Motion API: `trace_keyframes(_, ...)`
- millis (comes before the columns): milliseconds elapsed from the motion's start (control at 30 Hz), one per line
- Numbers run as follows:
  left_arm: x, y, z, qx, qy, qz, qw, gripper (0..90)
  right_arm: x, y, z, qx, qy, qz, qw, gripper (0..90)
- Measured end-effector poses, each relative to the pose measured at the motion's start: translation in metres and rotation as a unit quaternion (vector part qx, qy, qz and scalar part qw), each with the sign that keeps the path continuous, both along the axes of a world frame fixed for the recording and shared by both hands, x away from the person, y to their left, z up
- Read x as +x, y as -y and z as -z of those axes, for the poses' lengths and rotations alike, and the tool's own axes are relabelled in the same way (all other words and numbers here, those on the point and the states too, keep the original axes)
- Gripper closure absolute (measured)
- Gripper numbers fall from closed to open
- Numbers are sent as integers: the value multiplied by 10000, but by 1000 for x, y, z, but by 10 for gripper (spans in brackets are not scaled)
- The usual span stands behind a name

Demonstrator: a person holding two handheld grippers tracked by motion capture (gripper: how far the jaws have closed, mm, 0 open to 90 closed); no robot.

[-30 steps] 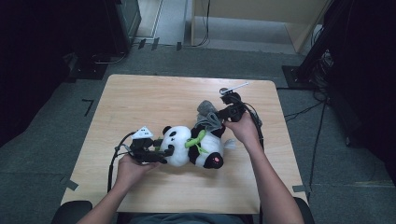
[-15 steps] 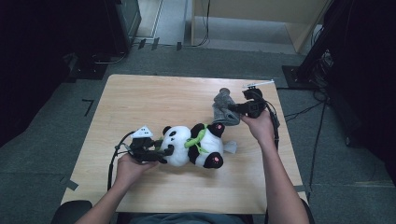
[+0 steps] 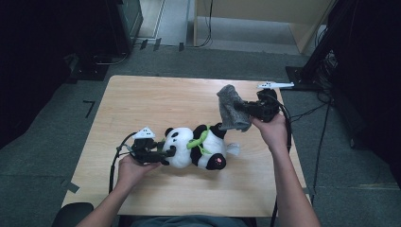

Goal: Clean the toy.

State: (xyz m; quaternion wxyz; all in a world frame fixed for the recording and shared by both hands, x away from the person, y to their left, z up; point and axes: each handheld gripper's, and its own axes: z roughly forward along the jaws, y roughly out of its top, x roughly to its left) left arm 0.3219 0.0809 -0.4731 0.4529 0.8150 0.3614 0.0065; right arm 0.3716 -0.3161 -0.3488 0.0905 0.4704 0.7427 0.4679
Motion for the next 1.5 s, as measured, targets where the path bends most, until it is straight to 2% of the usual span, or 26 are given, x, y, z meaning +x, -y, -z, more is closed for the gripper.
trace_keyframes(67, 0, 0, 0, -1, -17, -4, 10000, 461, -9, -12, 1, -66, 131, -215, 9997, 798)
trace_keyframes(133, 1, 0, 0, -2, -19, 4, 10000, 461, -10, -17, 3, -97, 129, -277, 9995, 798)
trace_keyframes(200, 1, 0, 0, -18, -24, -1, 10000, 462, -13, -31, 13, -199, 104, -454, 9987, 798)
trace_keyframes(300, 1, 0, 0, -24, -31, -5, 10000, 462, -14, -40, 21, -330, 22, -547, 9980, 793)
trace_keyframes(333, 1, 0, 0, -23, -39, -8, 10000, 463, -14, -44, 27, -394, 6, -597, 9974, 792)
trace_keyframes(367, 1, 0, 0, -21, -56, -8, 10000, 463, -16, -50, 39, -545, -100, -632, 9965, 786)
trace_keyframes(467, 1, 1, 0, -9, -79, -36, 10000, 464, -18, -51, 46, -540, -24, -679, 9962, 787)
trace_keyframes(500, 1, 1, 0, -13, -83, -41, 10000, 464, -20, -50, 49, -638, 83, -647, 9958, 787)
trace_keyframes(600, 2, 1, 0, -24, -87, -47, 9999, 464, -22, -46, 52, -682, 100, -607, 9958, 787)
trace_keyframes(967, 3, 1, 0, -65, -136, -58, 9999, 463, -20, -25, 61, -530, -117, -365, 9979, 788)
trace_keyframes(1333, 7, -1, -1, -94, -241, -55, 9997, 462, -15, -6, 70, -716, -393, -23, 9967, 793)
trace_keyframes(1500, 8, -1, -1, -74, -273, -16, 9996, 461, -11, 7, 77, -817, -538, 204, 9950, 794)
